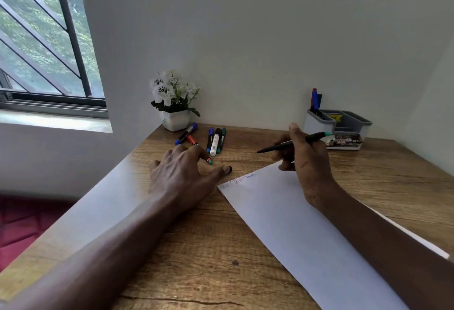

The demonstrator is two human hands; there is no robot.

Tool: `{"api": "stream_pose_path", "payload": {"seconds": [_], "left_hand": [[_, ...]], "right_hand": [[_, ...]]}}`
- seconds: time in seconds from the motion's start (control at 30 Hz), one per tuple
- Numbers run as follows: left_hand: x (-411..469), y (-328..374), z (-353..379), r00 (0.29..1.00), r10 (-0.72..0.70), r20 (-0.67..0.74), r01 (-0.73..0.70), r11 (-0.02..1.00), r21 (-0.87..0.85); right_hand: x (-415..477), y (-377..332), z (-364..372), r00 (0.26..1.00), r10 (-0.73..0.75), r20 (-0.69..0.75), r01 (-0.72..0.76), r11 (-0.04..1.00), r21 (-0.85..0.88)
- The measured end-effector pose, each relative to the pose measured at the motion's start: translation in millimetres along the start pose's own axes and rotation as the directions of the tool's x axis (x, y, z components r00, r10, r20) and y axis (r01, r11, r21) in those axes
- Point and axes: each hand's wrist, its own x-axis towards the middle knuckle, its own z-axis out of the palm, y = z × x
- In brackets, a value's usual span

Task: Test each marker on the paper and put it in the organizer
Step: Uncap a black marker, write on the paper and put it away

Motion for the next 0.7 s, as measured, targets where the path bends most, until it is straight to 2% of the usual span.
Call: {"api": "stream_pose_path", "payload": {"seconds": [0.1, 0.2, 0.37, 0.5, 0.7], "left_hand": [[-0.4, -1.6, 0.5, 0.996, -0.04, 0.077, 0.033, 0.996, 0.085], [0.2, -2.8, 1.3, 0.992, -0.042, 0.115, 0.03, 0.994, 0.104], [1.9, -2.2, -0.2, 0.982, -0.061, 0.177, 0.042, 0.993, 0.107], [3.0, -2.3, -1.1, 0.979, -0.059, 0.195, 0.04, 0.994, 0.097], [2.6, -3.1, -0.9, 0.981, -0.046, 0.189, 0.028, 0.995, 0.094]], "right_hand": [[-0.7, -2.8, -2.4, 0.996, -0.038, 0.076, 0.044, 0.996, -0.074], [-2.0, -1.1, -4.3, 0.987, -0.012, 0.161, 0.049, 0.972, -0.231], [-4.4, 0.9, -3.6, 0.931, 0.199, 0.305, -0.144, 0.97, -0.193], [-3.7, 3.3, -6.1, 0.923, 0.193, 0.334, -0.083, 0.945, -0.315], [-0.6, -0.5, -6.3, 0.902, 0.288, 0.321, -0.193, 0.936, -0.294]]}}
